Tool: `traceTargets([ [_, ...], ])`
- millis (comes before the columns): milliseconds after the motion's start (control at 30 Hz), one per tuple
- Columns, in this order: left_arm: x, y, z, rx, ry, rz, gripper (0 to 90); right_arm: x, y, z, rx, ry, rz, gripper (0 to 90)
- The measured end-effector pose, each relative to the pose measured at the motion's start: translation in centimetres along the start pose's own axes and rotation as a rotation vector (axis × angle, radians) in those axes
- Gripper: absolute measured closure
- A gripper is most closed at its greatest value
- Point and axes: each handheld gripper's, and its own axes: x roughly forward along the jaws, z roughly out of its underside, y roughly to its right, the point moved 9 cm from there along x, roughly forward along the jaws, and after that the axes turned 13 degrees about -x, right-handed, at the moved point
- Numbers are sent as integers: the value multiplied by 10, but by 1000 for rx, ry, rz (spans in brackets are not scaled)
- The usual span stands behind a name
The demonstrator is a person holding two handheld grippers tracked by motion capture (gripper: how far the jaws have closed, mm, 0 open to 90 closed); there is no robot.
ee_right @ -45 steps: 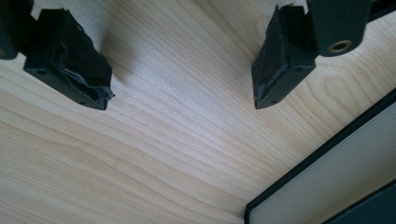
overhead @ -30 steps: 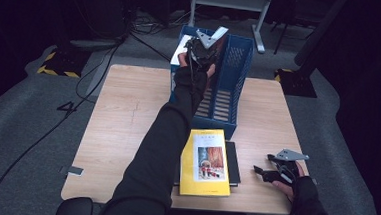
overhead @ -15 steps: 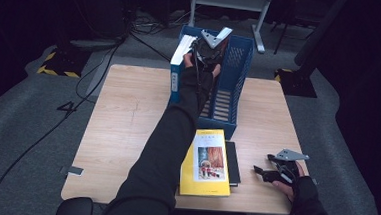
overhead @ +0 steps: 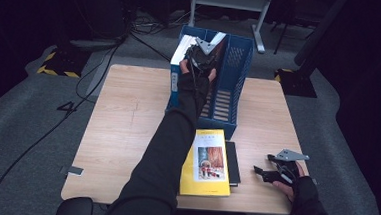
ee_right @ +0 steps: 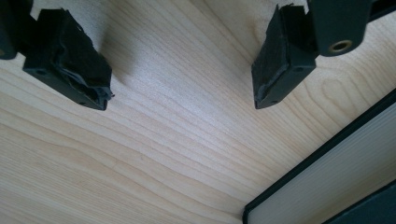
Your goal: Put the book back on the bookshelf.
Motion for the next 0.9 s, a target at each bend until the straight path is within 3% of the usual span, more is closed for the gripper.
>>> traceTargets([
  [167,1,-6,7,3,-9,-15,734,0,0,0,-1,0,0,204],
  [433,1,-10,21,-4,-26,10,734,0,0,0,1,0,-1,204],
  [900,-3,-9,38,32,-52,40,730,0,0,0,-1,-1,1,204],
])
